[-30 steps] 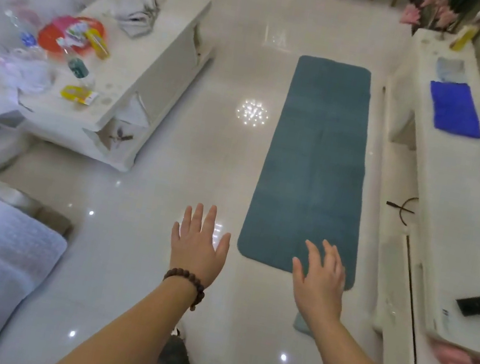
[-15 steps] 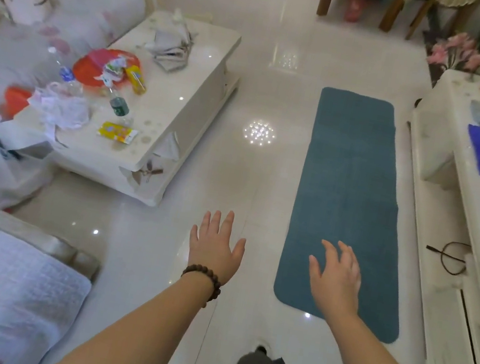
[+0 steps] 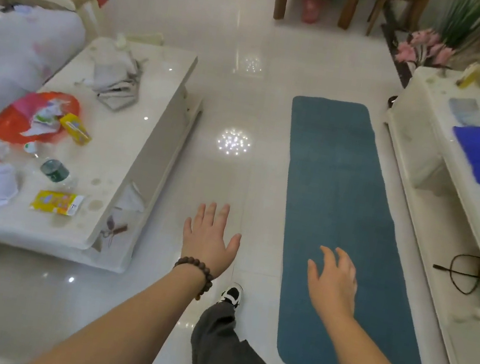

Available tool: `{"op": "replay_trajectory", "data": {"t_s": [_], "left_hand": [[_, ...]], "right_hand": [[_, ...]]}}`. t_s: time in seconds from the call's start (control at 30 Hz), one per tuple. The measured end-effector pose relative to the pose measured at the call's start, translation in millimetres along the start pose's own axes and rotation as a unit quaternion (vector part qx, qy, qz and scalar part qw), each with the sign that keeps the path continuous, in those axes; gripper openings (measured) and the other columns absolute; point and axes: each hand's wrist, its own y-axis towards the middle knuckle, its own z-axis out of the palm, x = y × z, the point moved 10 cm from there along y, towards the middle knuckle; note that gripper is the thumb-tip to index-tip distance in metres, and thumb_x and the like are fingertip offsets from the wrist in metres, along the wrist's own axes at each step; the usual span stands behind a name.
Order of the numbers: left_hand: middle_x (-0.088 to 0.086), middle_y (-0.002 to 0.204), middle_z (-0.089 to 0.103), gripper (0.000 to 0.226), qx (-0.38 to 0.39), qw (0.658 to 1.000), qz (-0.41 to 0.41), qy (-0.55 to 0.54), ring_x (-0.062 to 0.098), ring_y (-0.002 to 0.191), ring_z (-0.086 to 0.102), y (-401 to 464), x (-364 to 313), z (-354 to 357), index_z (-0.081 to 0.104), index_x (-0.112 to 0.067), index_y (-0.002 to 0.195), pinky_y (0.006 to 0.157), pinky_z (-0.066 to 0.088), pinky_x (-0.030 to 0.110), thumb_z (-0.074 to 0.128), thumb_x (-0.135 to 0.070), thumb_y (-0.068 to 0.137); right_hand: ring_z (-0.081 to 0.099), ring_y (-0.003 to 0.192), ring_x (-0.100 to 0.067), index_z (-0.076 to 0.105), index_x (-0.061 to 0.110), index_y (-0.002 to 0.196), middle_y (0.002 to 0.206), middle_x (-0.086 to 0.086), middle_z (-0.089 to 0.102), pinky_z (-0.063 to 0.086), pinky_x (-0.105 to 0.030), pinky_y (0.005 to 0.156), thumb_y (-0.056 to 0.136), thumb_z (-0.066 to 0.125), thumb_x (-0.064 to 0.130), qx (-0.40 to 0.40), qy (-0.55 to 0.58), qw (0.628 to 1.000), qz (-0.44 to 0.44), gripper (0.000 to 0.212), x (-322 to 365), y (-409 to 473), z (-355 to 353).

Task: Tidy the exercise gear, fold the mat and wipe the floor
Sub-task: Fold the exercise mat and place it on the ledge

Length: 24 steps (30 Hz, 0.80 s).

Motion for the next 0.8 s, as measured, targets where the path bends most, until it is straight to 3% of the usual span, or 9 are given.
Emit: {"op": "replay_trajectory", "data": {"t_s": [0.17, 0.33, 0.57, 0.8], "left_hand": [[0.001, 0.162, 0.004, 0.067, 0.051, 0.996, 0.047, 0.053, 0.021, 0.149, -0.004, 148, -30, -21, 0.005, -0.028, 0.154, 0.120, 0.003, 0.046, 0.031, -0.052, 0.097], [0.002, 0.162, 0.007, 0.065, 0.034, 0.991, 0.114, 0.067, 0.021, 0.149, 0.001, 269, -95, -53, 0.007, -0.028, 0.154, 0.121, 0.005, 0.044, 0.031, -0.050, 0.098], [0.001, 0.162, 0.007, 0.063, 0.063, 0.967, 0.229, 0.087, 0.021, 0.149, 0.000, 363, -186, -48, 0.007, -0.028, 0.154, 0.121, 0.003, 0.043, 0.029, -0.049, 0.099], [0.000, 0.162, 0.010, 0.063, 0.118, 0.928, 0.337, 0.107, 0.020, 0.149, 0.000, 454, -271, -14, 0.010, -0.029, 0.154, 0.120, 0.004, 0.044, 0.032, -0.049, 0.098]], "right_hand": [[0.016, 0.142, -0.025, 0.037, 0.020, 0.142, 0.153, -0.009, 0.024, 0.023, -0.044, 0.113, 0.098, 0.041, 0.036, 0.010, 0.012, 0.998, 0.061, 0.046, 30, 110, -2], [0.015, 0.142, -0.023, 0.036, 0.023, 0.142, 0.154, -0.006, 0.022, 0.021, -0.041, 0.112, 0.098, 0.041, 0.037, -0.022, 0.028, 0.994, 0.099, 0.046, 45, 200, -43], [0.016, 0.142, -0.024, 0.037, 0.023, 0.142, 0.154, -0.006, 0.023, 0.022, -0.042, 0.113, 0.098, 0.041, 0.037, -0.072, 0.053, 0.975, 0.202, 0.046, 6, 258, -81], [0.017, 0.141, -0.024, 0.039, 0.023, 0.141, 0.153, -0.006, 0.025, 0.021, -0.042, 0.113, 0.097, 0.043, 0.037, -0.118, 0.092, 0.928, 0.342, 0.046, -29, 287, -76]]}}
